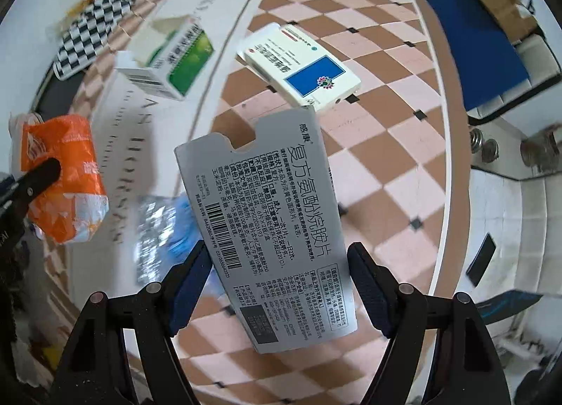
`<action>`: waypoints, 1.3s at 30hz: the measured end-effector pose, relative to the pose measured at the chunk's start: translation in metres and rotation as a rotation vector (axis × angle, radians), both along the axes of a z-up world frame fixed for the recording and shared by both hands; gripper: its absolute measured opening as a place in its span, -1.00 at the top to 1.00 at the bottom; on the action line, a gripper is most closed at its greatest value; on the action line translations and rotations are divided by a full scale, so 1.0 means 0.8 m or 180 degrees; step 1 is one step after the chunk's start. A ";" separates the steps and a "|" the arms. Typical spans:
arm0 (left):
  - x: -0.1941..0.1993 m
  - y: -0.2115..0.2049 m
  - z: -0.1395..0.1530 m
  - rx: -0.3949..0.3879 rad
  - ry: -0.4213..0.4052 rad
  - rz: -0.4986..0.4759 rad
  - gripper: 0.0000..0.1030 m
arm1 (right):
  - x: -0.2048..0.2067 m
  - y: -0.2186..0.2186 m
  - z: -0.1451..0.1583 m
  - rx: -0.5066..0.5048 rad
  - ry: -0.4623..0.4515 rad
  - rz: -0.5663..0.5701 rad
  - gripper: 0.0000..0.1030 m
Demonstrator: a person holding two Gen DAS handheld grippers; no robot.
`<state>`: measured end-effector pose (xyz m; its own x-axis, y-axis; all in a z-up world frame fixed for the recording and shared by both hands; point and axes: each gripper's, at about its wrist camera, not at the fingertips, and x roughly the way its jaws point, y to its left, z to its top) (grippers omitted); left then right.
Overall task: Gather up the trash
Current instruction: 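Lift the leaflet with right tool while left tool lifts the orange wrapper, then carry leaflet and orange wrapper over the trash bin and open both tools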
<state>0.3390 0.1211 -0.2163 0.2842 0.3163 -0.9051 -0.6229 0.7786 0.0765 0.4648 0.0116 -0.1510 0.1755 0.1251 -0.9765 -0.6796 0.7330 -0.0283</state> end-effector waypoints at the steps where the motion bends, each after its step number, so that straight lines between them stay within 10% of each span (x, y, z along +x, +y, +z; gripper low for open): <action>1: -0.017 -0.005 0.007 0.0019 -0.0037 -0.0032 0.54 | -0.014 -0.005 0.007 0.0040 -0.0019 -0.0021 -0.55; 21: -0.347 -0.097 -0.006 -0.0413 -0.0138 -0.0584 0.54 | -0.430 -0.130 -0.009 0.0771 0.0246 -0.0749 -0.55; 30: -0.446 -0.132 -0.157 -0.1032 0.0512 -0.0433 0.54 | -0.534 -0.207 -0.147 0.0666 0.0911 -0.1050 -0.55; 39: -0.407 -0.144 -0.381 -0.1530 0.0900 -0.0350 0.54 | -0.543 -0.250 -0.361 0.0359 0.1279 -0.1324 -0.55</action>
